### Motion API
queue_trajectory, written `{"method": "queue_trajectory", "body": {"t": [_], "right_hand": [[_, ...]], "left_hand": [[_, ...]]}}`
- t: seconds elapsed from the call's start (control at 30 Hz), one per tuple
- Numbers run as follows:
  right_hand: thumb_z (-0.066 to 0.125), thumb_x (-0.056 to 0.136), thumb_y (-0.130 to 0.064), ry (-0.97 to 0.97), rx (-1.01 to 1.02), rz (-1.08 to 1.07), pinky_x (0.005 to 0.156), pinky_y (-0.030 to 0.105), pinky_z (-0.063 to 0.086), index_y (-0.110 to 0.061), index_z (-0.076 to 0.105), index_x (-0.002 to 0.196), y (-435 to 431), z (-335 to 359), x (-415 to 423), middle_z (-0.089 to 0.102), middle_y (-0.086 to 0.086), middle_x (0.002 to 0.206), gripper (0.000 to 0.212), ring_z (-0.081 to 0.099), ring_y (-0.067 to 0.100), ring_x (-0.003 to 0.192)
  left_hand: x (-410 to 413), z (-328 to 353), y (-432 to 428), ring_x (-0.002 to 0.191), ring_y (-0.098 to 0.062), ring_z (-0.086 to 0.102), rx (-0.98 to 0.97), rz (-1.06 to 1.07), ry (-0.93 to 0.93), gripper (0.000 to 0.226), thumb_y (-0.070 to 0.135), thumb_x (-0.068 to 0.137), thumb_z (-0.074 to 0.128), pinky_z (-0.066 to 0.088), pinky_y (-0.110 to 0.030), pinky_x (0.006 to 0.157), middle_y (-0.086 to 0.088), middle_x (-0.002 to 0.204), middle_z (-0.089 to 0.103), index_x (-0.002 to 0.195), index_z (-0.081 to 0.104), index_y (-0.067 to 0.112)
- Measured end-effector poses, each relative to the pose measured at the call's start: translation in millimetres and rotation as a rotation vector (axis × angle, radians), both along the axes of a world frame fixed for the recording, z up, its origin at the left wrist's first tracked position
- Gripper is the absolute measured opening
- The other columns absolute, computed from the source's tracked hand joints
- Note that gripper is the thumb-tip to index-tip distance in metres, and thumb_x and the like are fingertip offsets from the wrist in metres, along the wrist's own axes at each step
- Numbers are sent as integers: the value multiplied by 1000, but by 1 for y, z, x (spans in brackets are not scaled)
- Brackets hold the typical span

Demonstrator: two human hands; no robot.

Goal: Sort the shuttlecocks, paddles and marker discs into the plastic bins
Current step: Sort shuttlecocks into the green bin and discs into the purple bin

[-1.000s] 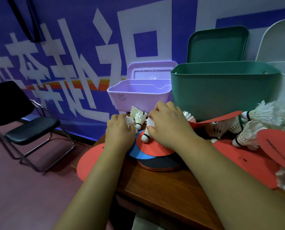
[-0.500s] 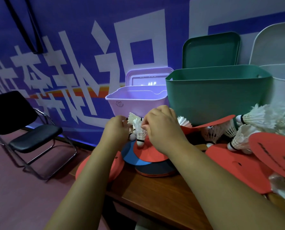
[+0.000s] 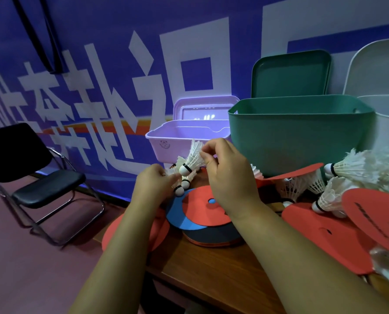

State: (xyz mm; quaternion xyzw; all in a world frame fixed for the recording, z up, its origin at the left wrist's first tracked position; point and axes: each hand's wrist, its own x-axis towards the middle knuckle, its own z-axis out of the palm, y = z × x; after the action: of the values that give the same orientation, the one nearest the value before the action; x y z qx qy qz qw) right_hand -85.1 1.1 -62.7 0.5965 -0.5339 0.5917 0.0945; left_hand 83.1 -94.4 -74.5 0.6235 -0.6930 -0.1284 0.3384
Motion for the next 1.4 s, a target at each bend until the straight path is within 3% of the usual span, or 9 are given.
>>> {"method": "queue_trajectory", "body": {"t": [0.2, 0.37, 0.47, 0.53, 0.7, 0.9, 1.07, 1.17, 1.4], "right_hand": [[68, 99, -10, -201, -19, -38, 82, 30, 49, -14, 64, 101, 0, 7, -8, 63, -4, 99, 7, 60, 15, 90], [68, 96, -3, -173, -67, -121, 82, 22, 46, -14, 71, 108, -2, 12, -22, 61, -1, 103, 16, 60, 11, 91], [66, 97, -1, -164, -65, -172, 79, 26, 45, -14, 73, 101, -5, 8, -31, 56, 0, 98, 15, 55, 10, 84], [65, 97, -3, -180, -50, -215, 80, 32, 47, -15, 71, 97, -8, 5, -37, 54, 0, 98, 13, 55, 13, 84], [62, 97, -5, -153, -1, -306, 79, 46, 50, -13, 64, 89, -12, 2, -44, 50, 2, 95, 11, 55, 26, 86], [57, 90, 2, -125, 124, -431, 85, 47, 51, -10, 65, 90, -9, 12, -56, 51, 4, 101, 14, 55, 31, 98], [61, 90, -4, -142, 102, -429, 89, 45, 50, -14, 66, 92, -3, 23, -57, 53, 3, 103, 11, 57, 29, 99], [62, 91, -6, -107, -32, -442, 85, 36, 50, -15, 66, 89, 9, 47, -63, 54, 0, 103, 10, 59, 23, 95], [61, 96, -4, -139, -179, -610, 81, 1, 35, -14, 70, 95, 16, 96, -112, 57, -1, 110, 13, 55, 7, 89]], "left_hand": [[-5, 44, 16, 69, -12, 65, -188, -174, 211, 15, 38, 86, 78, 42, -28, 58, 6, 72, 67, 82, 71, 26], [-46, 103, 15, 69, -14, 65, -384, -363, 292, 16, 40, 89, 78, 50, -31, 61, 4, 72, 69, 85, 72, 26], [-87, 140, 4, 63, -3, 55, -503, -415, 271, 15, 35, 91, 78, 39, -16, 56, 9, 70, 63, 87, 72, 22], [-117, 155, -6, 65, -7, 55, -520, -456, 280, 12, 31, 91, 77, 44, -22, 60, 8, 72, 65, 89, 74, 20], [-178, 156, -26, 76, -17, 68, -405, -536, 179, 9, 26, 91, 73, 43, -11, 59, 5, 78, 72, 93, 81, 22], [-193, 143, -48, 90, -22, 70, -211, -588, 10, 23, 25, 98, 62, 58, -33, 82, -3, 101, 78, 109, 82, 20], [-170, 163, -51, 84, -16, 73, -180, -599, 77, 20, 28, 96, 64, 59, -32, 78, 3, 87, 78, 95, 81, 20], [-152, 168, -50, 82, -16, 76, -84, -635, 12, 24, 25, 97, 60, 65, -40, 80, 2, 82, 79, 86, 79, 16], [-132, 173, -41, 78, -8, 76, -11, -757, -93, 27, 32, 102, 59, 63, -31, 74, 6, 86, 79, 91, 79, 19]]}}
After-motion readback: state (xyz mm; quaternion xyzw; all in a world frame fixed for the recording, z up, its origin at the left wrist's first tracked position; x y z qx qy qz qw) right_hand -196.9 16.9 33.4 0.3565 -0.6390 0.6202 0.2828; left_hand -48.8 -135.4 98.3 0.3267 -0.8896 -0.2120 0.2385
